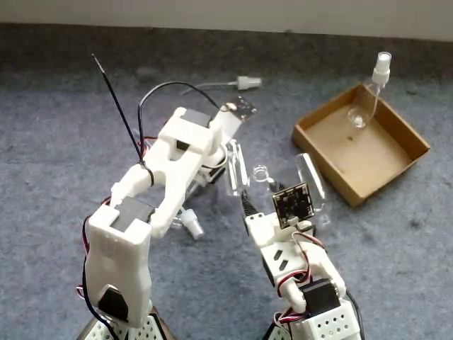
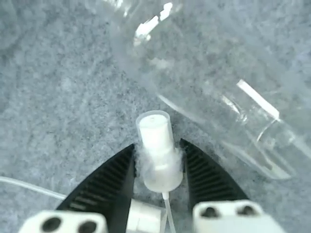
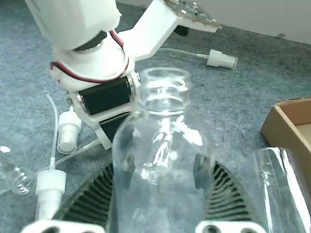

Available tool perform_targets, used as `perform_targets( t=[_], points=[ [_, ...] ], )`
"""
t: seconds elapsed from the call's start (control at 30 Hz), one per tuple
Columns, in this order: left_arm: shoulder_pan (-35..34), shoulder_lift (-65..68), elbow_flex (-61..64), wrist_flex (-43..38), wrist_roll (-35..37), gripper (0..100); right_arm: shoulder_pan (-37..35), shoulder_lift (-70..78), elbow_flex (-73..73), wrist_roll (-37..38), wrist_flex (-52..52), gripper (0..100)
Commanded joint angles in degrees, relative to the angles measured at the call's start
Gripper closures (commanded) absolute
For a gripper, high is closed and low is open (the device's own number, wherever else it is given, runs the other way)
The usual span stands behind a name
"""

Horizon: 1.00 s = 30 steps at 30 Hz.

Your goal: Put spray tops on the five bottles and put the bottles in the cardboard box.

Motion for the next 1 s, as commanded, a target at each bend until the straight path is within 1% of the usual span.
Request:
perform_targets(
  t=[0.0, 0.23, 0.43, 0.6, 0.77, 0.97],
  points=[
    [0.7, -1.1, -3.0, -0.9, 0.5, 96, -0.4, -1.0, 8.7, -0.1, 0.0, 89.6],
    [0.7, -4.5, -9.0, -0.4, 0.6, 96, -0.4, -1.0, 8.7, -0.1, 0.0, 89.6],
    [0.3, -12.3, -8.9, -0.1, 0.6, 96, -0.6, -1.0, 8.7, -0.1, 0.0, 89.6],
    [0.2, -19.4, -9.0, 3.6, 0.6, 96, -0.6, -1.0, 8.7, -0.1, 0.0, 89.6],
    [-0.7, -27.3, -9.0, 5.4, 0.6, 96, -0.7, -1.0, 8.7, -0.1, 0.0, 89.6],
    [-0.7, -35.3, -8.9, 5.3, 0.5, 96, -0.7, -1.0, 8.7, -0.1, 0.0, 89.6]
  ],
)
